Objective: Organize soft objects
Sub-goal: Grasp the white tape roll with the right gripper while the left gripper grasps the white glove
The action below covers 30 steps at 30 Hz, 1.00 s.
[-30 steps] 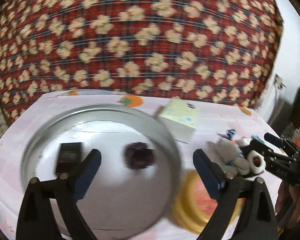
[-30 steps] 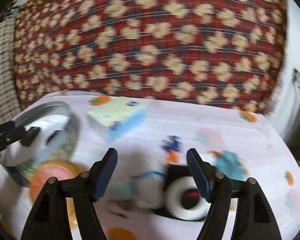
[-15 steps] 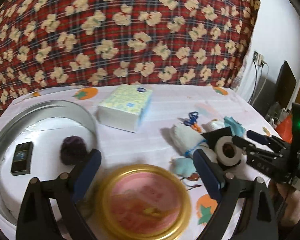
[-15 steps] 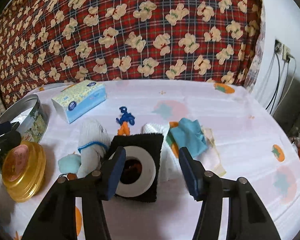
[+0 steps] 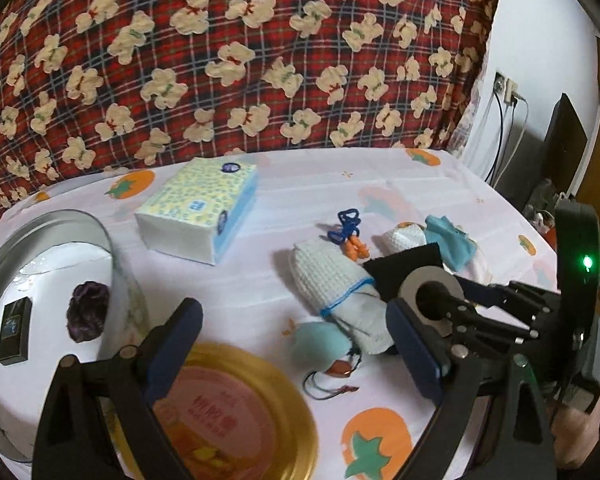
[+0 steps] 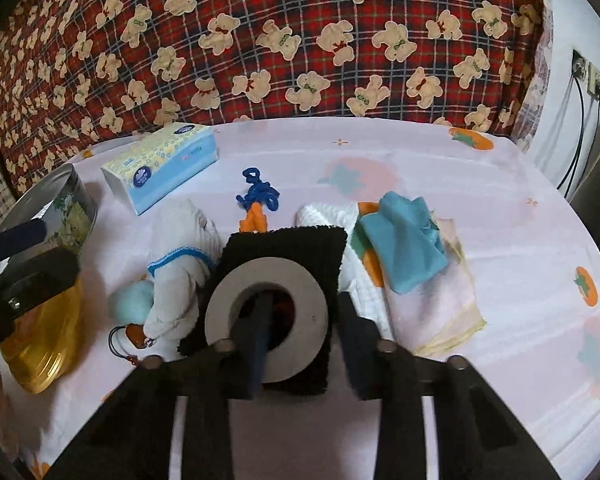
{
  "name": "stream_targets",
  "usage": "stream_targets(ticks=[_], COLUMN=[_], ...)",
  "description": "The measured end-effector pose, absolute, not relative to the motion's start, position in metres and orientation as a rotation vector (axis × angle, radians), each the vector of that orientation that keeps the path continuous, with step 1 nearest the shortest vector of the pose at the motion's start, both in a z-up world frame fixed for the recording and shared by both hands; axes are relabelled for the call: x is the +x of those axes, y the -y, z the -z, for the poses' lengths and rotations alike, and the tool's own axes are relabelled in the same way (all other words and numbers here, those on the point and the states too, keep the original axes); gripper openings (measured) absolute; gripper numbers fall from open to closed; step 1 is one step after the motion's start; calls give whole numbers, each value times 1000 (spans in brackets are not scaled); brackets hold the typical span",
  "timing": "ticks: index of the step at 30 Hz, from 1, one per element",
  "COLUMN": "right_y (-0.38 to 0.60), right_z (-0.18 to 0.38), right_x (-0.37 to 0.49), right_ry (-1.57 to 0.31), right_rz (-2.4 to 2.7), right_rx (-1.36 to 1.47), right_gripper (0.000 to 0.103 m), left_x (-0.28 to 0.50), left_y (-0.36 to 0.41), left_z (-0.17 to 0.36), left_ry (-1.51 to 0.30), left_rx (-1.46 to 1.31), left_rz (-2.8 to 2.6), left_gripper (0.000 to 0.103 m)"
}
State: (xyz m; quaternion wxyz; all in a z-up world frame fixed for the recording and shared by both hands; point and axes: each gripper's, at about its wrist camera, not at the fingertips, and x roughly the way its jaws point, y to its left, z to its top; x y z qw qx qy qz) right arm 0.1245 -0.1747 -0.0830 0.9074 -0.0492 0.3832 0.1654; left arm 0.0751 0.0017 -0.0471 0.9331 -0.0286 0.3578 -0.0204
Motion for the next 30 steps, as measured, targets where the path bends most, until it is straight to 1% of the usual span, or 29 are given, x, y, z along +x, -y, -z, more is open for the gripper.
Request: stream_targets(ticks=[1,5,8,12,14,17,23,24,25,26,27,30], right_y=[176,187,197,206,207,210,218,218,218,217,217,216], right_z=[82,74,71,67,66,66,67,66,66,65,65,64], right_x=[123,115,114,112,111,110,111,110,110,109,108,107], right_ry=[-780,-719,-694,-671,-662,-658,-653,-648,-646,-640,-634,-624], right_rz=[-340,-319,-301,-277,-272,-275,-287,-285,-284,-282,-282,-281], right_rx=[-95,-48,4,53,60,73,116,118,117,115,111,105], right_gripper=[21,21,21,21,21,21,21,21,21,21,21,21], left_x=[78,85,92,106,115,127,141,144,146,149,151,156], left_y=[0,7,13,20,22,27,42,43,43,42,42,41], left_z=[47,47,50,58,62,67,70,72,73,76,79,86], left_ry=[-738,-756,-782,-843,-876,-917,-945,-951,-957,-965,-976,-997], left_rx=[-63,-76,-92,-122,-140,-153,-109,-105,-109,-117,-123,-138], left_rz=[43,50,61,73,70,59,37,28,22,14,11,10], left_gripper=[94,94,92,82,80,79,79,76,69,66,63,62])
